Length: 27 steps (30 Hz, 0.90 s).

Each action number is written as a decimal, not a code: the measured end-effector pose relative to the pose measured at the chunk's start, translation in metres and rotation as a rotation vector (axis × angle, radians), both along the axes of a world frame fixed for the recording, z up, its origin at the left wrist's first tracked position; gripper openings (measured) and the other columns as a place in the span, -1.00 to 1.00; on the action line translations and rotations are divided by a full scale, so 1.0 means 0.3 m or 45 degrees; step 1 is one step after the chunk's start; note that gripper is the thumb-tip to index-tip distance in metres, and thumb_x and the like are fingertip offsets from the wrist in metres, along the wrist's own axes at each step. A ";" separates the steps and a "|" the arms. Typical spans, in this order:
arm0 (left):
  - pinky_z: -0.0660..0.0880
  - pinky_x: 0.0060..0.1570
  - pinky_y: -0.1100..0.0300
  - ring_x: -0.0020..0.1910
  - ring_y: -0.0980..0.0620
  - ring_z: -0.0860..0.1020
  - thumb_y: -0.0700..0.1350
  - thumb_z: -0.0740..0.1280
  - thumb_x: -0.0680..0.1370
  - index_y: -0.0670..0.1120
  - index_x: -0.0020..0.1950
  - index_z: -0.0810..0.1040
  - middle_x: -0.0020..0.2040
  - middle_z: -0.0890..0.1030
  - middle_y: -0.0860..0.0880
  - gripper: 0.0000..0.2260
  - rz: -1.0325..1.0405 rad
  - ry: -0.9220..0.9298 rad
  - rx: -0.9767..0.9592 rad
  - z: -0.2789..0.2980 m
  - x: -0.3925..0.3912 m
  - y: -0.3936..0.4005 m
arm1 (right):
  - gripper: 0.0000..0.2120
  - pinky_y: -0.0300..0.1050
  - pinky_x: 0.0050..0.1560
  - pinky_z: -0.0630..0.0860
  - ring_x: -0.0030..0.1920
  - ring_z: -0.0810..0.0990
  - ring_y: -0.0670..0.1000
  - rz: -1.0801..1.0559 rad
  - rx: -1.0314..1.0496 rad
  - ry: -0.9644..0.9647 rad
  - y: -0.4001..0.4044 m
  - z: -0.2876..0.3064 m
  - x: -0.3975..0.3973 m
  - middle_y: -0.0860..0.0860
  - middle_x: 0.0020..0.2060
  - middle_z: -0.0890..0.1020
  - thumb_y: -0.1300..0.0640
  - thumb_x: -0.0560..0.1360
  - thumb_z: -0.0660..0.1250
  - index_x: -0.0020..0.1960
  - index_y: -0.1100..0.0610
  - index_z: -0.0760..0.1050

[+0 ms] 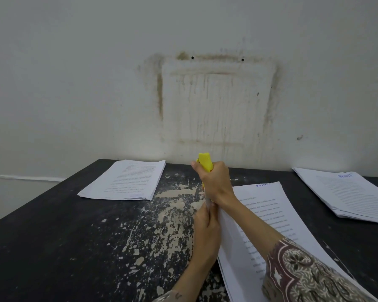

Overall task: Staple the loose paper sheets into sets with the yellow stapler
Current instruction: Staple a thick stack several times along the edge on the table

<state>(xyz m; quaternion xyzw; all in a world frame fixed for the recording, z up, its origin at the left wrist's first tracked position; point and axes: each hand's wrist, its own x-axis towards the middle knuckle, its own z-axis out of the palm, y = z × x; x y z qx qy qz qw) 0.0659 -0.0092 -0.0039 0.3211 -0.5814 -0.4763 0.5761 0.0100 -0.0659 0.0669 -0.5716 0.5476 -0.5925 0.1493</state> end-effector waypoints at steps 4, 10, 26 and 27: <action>0.24 -0.50 0.35 -0.51 0.21 0.28 -0.17 0.10 0.63 -0.15 -0.32 0.36 -0.49 0.34 0.09 -0.69 0.004 0.028 0.001 0.008 0.001 0.003 | -0.50 -0.13 -0.45 0.35 -0.62 0.38 -0.03 -0.001 -0.013 -0.026 -0.002 -0.002 -0.003 -0.09 -0.75 0.32 -0.02 0.46 0.36 -0.56 0.08 0.25; 0.38 -0.48 0.38 -0.50 0.23 0.45 -0.14 0.11 0.62 -0.14 -0.26 0.45 -0.46 0.51 0.09 -0.72 -0.076 0.039 0.044 0.032 0.014 0.014 | -0.53 -0.08 -0.33 0.40 -0.45 0.45 0.04 0.074 0.108 0.009 0.016 0.037 -0.048 0.07 -0.53 0.43 -0.10 0.48 0.29 -0.47 0.12 0.29; 0.60 -0.27 0.12 -0.23 -0.04 0.64 -0.02 0.16 0.60 -0.20 0.03 0.55 -0.11 0.67 -0.16 -0.72 -0.048 0.049 0.335 0.024 0.032 -0.013 | -0.54 0.08 0.08 0.42 0.08 0.49 0.21 -0.607 0.710 0.541 0.260 -0.067 -0.661 0.18 0.06 0.54 -0.24 0.54 0.02 0.06 0.14 0.39; 0.59 -0.31 0.16 -0.25 -0.02 0.64 -0.02 0.16 0.60 -0.19 0.01 0.56 -0.13 0.67 -0.14 -0.72 -0.040 0.048 0.336 0.026 0.031 -0.009 | -0.55 0.09 0.08 0.41 0.10 0.47 0.21 -0.651 0.779 0.594 0.286 -0.091 -0.686 0.19 0.09 0.52 -0.24 0.54 0.03 0.06 0.13 0.38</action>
